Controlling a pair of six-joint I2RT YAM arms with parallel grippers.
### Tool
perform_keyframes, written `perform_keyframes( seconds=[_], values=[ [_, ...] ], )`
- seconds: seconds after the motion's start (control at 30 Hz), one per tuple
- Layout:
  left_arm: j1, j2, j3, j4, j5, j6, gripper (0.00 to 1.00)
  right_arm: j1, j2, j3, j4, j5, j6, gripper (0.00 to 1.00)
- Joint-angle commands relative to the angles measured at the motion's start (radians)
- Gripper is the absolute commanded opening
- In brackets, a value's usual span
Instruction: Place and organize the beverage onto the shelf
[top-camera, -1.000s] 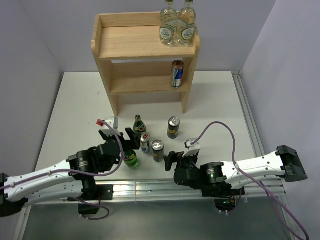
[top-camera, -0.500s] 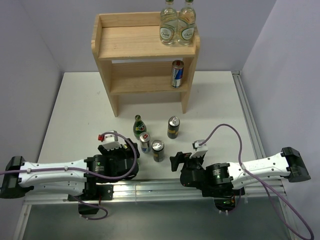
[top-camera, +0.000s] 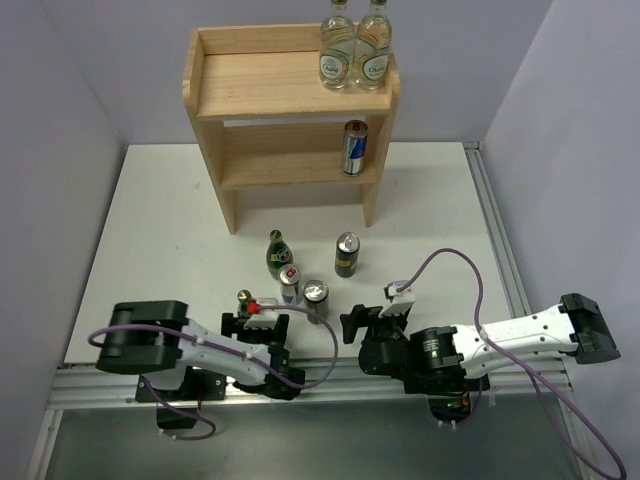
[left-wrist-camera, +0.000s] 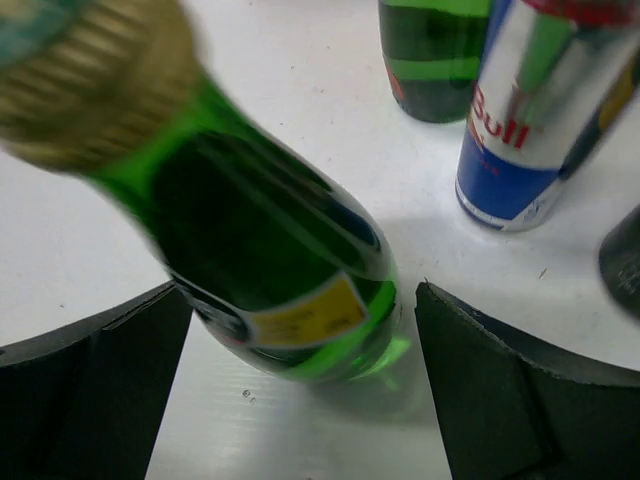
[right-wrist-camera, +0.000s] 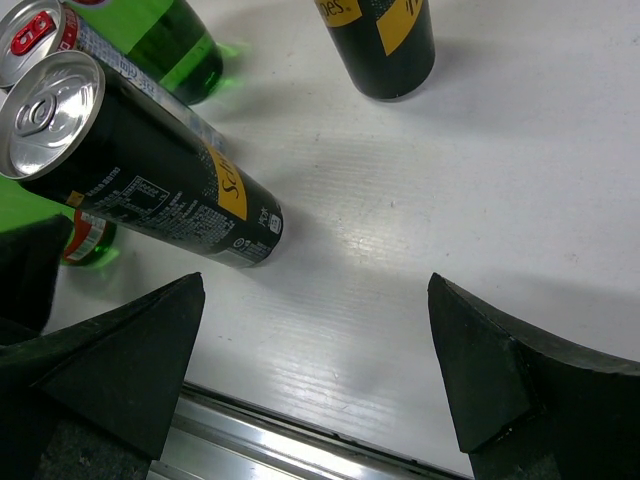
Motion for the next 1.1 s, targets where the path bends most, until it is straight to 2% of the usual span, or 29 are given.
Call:
perform_keyframes(
  seconds=[0.0, 0.1, 0.33, 0.37, 0.4, 0.43, 0.5, 0.57, 0.8, 1.07],
  values=[
    [-0.029, 0.088, 0.052, -0.162, -0.034, -0.658, 0.99, 0.008, -0.007, 0.007, -0.001, 0.057, 0.035, 1.0],
    [-0.035, 0.088, 0.019, -0.07, -0.054, -0.61, 0.99, 0.01, -0.015, 0.003, -0.001, 0.056, 0.037, 1.0],
    [-0.032, -0.036, -0.099, 0.133, -0.082, -0.481, 0.99, 0.011, -0.004, -0.006, 0.023, 0.06, 0.029, 1.0],
    [-0.027, -0.053, -0.13, 0.174, -0.082, -0.447, 0.99, 0.011, 0.002, -0.008, 0.026, 0.06, 0.03, 1.0],
    [-0.021, -0.07, -0.144, 0.223, -0.079, -0.331, 0.99, 0.011, 0.008, -0.008, 0.028, 0.06, 0.033, 1.0],
    [-0.012, -0.099, -0.159, 0.362, -0.077, -0.259, 0.99, 0.011, 0.013, -0.01, 0.029, 0.06, 0.037, 1.0],
    [0.016, -0.118, -0.202, 0.468, -0.062, -0.139, 0.99, 0.011, 0.016, -0.011, 0.026, 0.06, 0.041, 1.0],
    [0.029, -0.107, -0.212, 0.518, -0.056, -0.1, 0.99, 0.011, 0.012, -0.011, 0.025, 0.06, 0.044, 1.0],
    [0.059, 0.054, -0.201, 0.587, -0.028, -0.103, 0.99, 0.011, 0.002, -0.019, 0.034, 0.06, 0.035, 1.0],
    [0.072, 0.132, -0.184, 0.555, -0.031, -0.181, 0.96, 0.011, 0.002, -0.026, 0.043, 0.06, 0.04, 1.0]
  ],
)
